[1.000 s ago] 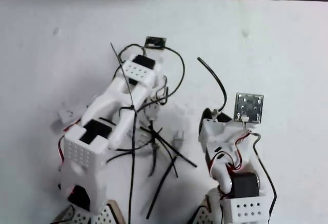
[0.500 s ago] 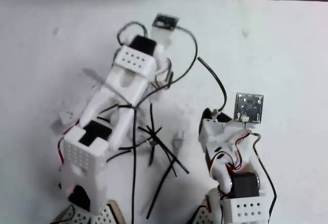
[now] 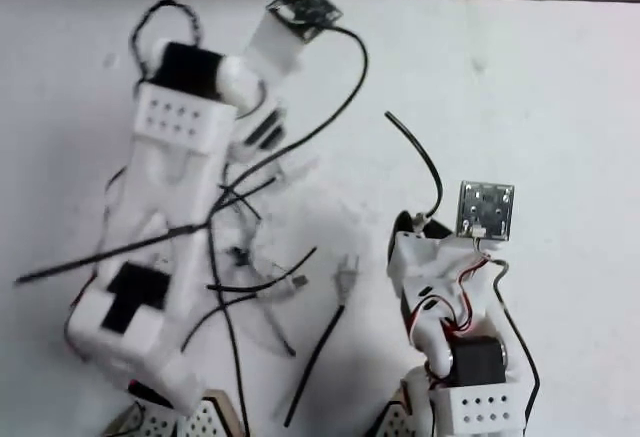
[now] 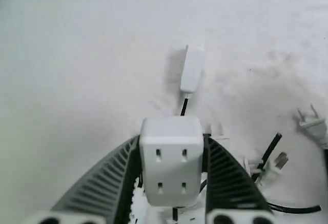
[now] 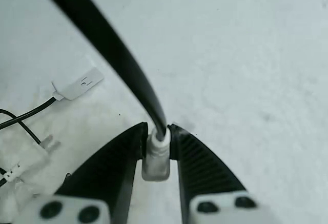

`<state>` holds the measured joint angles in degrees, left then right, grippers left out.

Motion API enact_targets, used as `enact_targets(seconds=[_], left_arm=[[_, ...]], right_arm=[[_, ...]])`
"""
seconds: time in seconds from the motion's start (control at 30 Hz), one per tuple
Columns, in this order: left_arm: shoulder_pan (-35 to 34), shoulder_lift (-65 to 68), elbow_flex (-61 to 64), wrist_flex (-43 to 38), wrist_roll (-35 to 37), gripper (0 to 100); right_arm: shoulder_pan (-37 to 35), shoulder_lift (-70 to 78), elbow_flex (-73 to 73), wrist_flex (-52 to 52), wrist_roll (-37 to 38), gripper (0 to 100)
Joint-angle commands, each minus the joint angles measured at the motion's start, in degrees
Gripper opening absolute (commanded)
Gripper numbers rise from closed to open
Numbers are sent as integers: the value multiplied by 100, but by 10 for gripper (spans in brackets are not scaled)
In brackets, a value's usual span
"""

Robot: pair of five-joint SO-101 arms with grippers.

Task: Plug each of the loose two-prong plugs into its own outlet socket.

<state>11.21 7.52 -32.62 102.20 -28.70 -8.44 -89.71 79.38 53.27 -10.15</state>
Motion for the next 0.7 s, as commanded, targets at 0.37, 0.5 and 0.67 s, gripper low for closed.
enact_targets(seconds=[0.37, 0.5, 0.67], left_arm=[[-1033, -4708, 5969, -167, -1908, 20], [-1200, -5200, 7631, -791, -2497, 20], [-980, -5376, 9116, -1618, -2690, 20]], right_arm=[[13, -40, -26, -101, -53, 17], [13, -31, -26, -92, -53, 17], [13, -31, -18, -92, -53, 17]])
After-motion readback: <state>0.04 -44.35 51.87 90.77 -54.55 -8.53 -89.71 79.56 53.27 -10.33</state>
